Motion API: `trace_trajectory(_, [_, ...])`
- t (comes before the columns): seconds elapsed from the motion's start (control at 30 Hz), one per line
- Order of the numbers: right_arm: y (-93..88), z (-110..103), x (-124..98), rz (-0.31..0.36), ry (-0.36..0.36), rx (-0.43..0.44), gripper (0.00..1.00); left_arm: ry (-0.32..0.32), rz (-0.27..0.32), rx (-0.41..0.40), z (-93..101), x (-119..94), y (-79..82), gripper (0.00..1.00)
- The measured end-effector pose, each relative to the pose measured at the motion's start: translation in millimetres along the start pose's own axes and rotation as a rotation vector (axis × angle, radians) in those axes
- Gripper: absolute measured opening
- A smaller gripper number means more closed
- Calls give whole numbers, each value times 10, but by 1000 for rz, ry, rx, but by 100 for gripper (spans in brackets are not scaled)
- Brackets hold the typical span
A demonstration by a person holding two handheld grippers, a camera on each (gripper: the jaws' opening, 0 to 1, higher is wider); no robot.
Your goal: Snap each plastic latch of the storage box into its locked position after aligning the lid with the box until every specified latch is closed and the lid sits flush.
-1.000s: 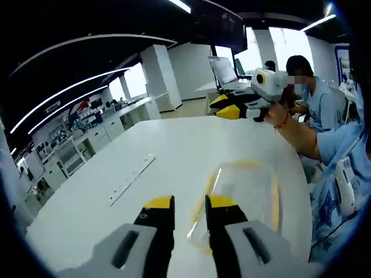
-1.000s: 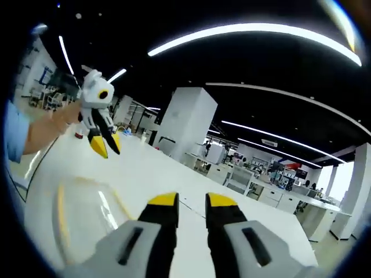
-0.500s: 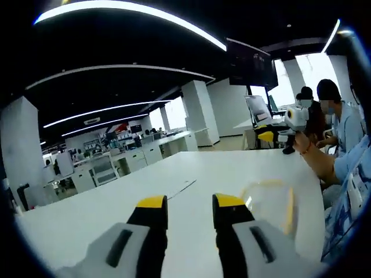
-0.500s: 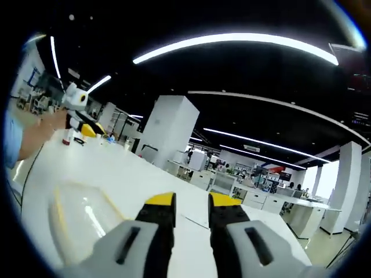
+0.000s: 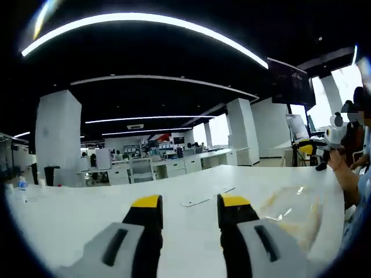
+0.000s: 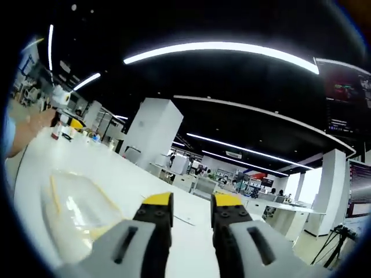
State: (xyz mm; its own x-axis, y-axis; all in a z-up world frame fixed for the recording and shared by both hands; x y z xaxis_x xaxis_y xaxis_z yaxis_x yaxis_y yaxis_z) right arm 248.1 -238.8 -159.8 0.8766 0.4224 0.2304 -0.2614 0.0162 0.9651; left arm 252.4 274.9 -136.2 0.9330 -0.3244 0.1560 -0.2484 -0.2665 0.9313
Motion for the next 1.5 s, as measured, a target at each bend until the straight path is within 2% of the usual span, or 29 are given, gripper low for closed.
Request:
trace_trajectory(0.1, [-65,74,-84,12,-29,11,25,56,16,-8,-2,-98,-92,39])
trace_trajectory(0.27, [-174,179,-171,9,-69,25,25,110,-19,14,68,-161,-299,39])
trace_trajectory(0.43, [-316,219,-248,14,-102,37,25,126,-33,22,167,-174,-434,40])
trace_trajectory(0.57, [-341,212,-254,8,-106,53,25,125,-37,6,217,-202,-543,40])
trace_trajectory(0.63, [-341,215,-262,10,-115,55,25,133,-62,18,203,-220,-598,40])
trace_trajectory(0.73, [-342,211,-265,14,-115,64,25,135,-64,21,200,-223,-602,40])
trace_trajectory(0.77, [-355,189,-253,7,-114,52,25,165,-52,23,146,-264,-605,40])
trace_trajectory(0.83, [-381,182,-238,-13,-124,24,25,184,-34,11,104,-304,-592,40])
trace_trajectory(1.03, [-401,185,-243,-27,-130,17,25,230,-13,18,55,-352,-567,40])
trace_trajectory(1.5, [-425,176,-229,-43,-124,12,25,233,-23,35,60,-338,-581,40])
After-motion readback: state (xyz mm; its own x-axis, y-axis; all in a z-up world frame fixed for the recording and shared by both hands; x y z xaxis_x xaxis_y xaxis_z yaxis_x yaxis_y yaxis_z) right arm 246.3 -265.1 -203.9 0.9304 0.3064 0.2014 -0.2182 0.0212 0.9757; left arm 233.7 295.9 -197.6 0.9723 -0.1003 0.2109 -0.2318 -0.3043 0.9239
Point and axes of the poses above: the point that each gripper's makers call its tool centre point, and the gripper's own axes: x roughly forward along the fingers, z roughly to its right, y roughly out of its top, the point moved 4 cm from there along -x, roughly backward along the fingers, and after that the axes turned 15 degrees about x, right-handed, at the moved point
